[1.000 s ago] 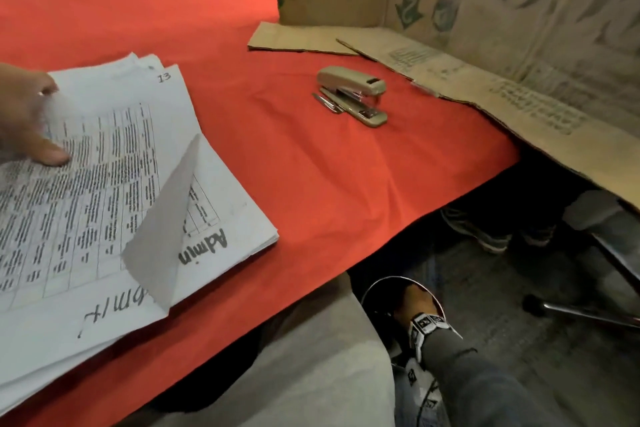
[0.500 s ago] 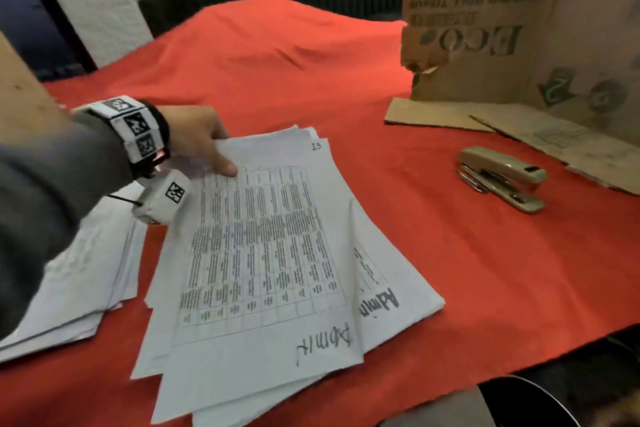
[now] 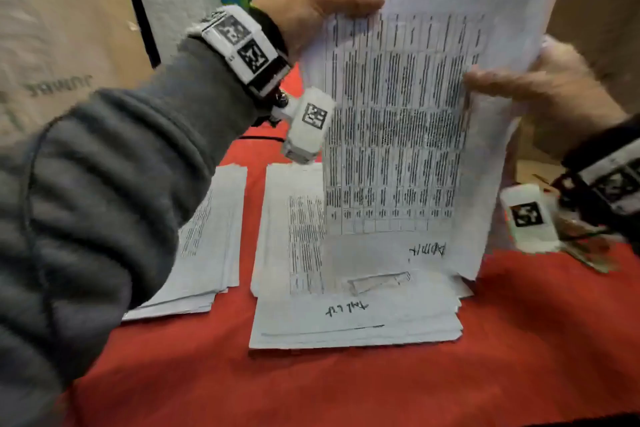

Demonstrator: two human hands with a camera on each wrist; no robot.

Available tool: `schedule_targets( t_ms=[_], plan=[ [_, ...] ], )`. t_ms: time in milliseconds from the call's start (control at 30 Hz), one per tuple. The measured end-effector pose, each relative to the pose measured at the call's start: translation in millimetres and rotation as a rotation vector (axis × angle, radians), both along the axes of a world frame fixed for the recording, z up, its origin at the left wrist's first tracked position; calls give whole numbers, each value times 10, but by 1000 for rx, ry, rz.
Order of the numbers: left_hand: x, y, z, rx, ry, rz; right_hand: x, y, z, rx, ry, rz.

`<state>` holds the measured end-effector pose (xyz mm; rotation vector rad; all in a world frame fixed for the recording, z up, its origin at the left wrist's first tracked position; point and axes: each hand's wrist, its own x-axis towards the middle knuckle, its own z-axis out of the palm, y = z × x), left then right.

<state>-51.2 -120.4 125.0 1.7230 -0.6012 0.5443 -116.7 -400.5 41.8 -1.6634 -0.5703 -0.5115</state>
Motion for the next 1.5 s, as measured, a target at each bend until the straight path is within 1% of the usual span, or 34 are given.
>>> schedule_targets(
  t_ms=[33,67,133,200,233,267,333,400,467,533,600,667,733,767,800,867,933,1000,1067,1133,1200,1333,1400,1433,1500],
  plan=[
    [-11,-3,39,-55,-67,70,85,15,52,-45,-22,25],
    [-38,11,55,-52,-131,145,294,58,171,38,-68,74],
    [-30,23,73,-78,-171,169,547,149,343,176,-68,-96],
    [-63,71,27,-143,-134,213,611,191,474,227,-147,-127],
    [-42,87,-19,-136,-109,197,607,217,554,214,-185,-149],
    [-65,97,-43,-111,-78,131,580,274,626,230,-200,-168],
    [-134,58,-49,-76,-5,62,587,349,667,297,-180,-144],
    [-149,30,-156,-87,4,121,638,398,621,282,-110,-107],
    [-131,16,-358,-154,50,100,689,417,442,257,12,-34],
    [-80,14,-617,-194,119,76,729,410,161,192,111,-69],
    [-50,-6,-772,-178,147,104,773,422,-66,107,90,-142],
    [-68,-51,-734,-180,133,178,800,452,-60,62,14,-202],
    [-127,-97,-539,-188,55,293,812,480,151,57,-83,-248],
    [-153,-99,-428,-220,38,305,819,478,277,70,-127,-256],
    [-201,-102,-317,-288,30,263,814,471,384,99,-148,-236],
    [-223,-76,-218,-413,56,171,827,448,461,170,-101,-162],
    [-190,-37,-318,-475,128,112,847,446,335,179,7,-115],
    [-133,-36,-516,-398,193,112,893,456,117,136,79,-123],
    [-88,-42,-631,-348,224,160,928,479,-34,124,84,-134],
    [-76,-53,-620,-329,200,207,955,516,-40,135,80,-143],
    [-62,-59,-558,-326,220,209,975,555,10,142,82,-139],
    [-8,-38,-570,-448,294,120,983,563,-48,154,134,-133],
    [-76,-71,-575,-400,286,140,980,569,-101,152,151,-116],
    [-58,-73,-588,-360,282,147,977,571,-88,154,154,-109],
    [-89,-88,-531,-342,261,159,982,553,0,184,151,-102]
  ],
)
